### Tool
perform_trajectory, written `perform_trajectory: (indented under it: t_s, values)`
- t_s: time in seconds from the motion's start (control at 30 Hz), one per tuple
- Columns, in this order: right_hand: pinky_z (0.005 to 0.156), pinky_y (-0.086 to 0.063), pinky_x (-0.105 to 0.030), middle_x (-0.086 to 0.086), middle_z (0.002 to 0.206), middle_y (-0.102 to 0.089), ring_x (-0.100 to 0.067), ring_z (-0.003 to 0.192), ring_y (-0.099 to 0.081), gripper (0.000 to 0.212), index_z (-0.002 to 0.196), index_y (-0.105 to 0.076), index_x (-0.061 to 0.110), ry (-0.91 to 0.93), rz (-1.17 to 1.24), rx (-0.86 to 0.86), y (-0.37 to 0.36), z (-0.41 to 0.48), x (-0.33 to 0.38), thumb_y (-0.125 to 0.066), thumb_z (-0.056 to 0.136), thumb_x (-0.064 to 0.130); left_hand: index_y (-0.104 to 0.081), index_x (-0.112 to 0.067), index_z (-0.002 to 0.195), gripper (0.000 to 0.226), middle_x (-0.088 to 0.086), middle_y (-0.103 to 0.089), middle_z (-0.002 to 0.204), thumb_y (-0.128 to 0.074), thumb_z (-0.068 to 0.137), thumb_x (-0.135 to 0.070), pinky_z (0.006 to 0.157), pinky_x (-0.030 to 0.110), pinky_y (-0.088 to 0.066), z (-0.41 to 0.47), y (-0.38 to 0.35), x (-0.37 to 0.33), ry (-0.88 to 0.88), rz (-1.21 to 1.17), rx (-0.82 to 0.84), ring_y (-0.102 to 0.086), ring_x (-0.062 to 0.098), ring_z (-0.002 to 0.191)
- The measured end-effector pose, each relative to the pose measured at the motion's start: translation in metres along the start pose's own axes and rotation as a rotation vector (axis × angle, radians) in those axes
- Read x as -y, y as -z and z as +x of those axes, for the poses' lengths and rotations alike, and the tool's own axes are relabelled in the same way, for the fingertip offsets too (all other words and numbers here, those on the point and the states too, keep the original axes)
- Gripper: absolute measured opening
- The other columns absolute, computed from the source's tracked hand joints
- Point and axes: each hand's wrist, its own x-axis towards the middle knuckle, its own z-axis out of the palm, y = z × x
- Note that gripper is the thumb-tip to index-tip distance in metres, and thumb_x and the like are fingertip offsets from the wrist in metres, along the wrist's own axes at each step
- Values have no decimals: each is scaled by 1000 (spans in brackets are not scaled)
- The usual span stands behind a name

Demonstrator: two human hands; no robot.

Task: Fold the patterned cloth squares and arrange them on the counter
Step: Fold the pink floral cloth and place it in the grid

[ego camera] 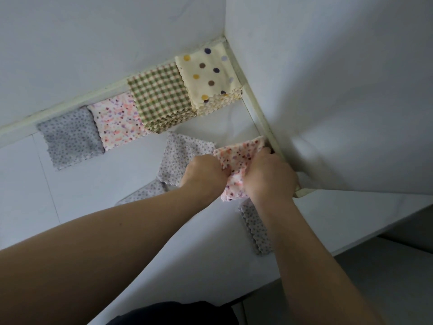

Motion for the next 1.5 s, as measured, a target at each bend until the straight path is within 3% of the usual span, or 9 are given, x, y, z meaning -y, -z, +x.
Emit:
perform_trajectory:
  t_s: [0.27,0.5,0.6,0.83,0.97,1.13,1.27,1.4,1.5]
  values:
    - [72,-37,-27,-12,118,-66,-32,107,-64,31,122,-59,6,-46,352,77,7,5,-7,-59,94,18,-69,-4,79,43,12,-71,75,-56,100,-39,63,35,-61,-4,3,2,-35,-21,37,-72,26,73]
    - [66,-52,-23,19,96,-59,-4,89,-63,49,121,-44,31,17,864,231,35,-14,-10,-77,86,20,-71,2,91,20,7,-77,72,-61,95,-15,74,41,-64,-20,24,11,111,-489,172,-75,22,62]
    - [78,-57,-26,20,94,-63,-1,88,-64,47,122,-59,32,119,822,157,51,-30,-4,-78,81,18,-71,-3,93,12,7,-77,77,-71,90,-15,71,42,-65,-33,42,22,102,-612,161,-76,24,66]
    - [67,-61,-26,13,97,-74,-4,84,-72,30,103,-68,31,308,989,202,77,-60,24,-80,80,16,-67,-12,118,50,7,-73,118,-72,69,-4,107,51,-47,-58,78,69,-88,-1023,214,-65,31,115]
    - [82,-62,-48,1,100,-78,-20,91,-76,38,107,-69,24,235,1291,400,66,-62,54,-79,78,1,-59,-7,136,59,16,-64,134,-71,82,-25,111,53,-41,-69,94,100,-169,-1331,393,-59,37,127]
    - [74,-61,-40,1,99,-76,-17,83,-76,28,111,-64,23,186,1270,474,40,-59,97,-78,87,21,-69,-12,119,36,7,-76,113,-64,97,-41,101,51,-53,-67,97,122,134,-1385,49,-73,27,105]
    - [67,-45,-29,5,86,-62,-12,79,-62,44,99,-56,19,254,1041,324,25,-59,137,-43,100,61,-70,-25,106,33,-2,-77,102,-59,96,-55,84,47,-62,-57,93,139,236,-1223,-248,-75,22,95]
    - [75,-49,-35,1,95,-60,-18,87,-61,41,116,-53,15,320,872,175,10,-48,175,-31,108,49,-65,-26,111,42,-5,-72,101,-48,98,-62,76,40,-61,-49,94,154,247,-1046,-438,-70,19,95]
    - [50,-40,-20,0,86,-60,-11,64,-60,32,112,-49,15,326,834,144,2,-38,194,-32,110,41,-62,-19,113,48,-5,-67,97,-42,100,-61,76,39,-57,-38,101,165,244,-921,-545,-66,20,95]
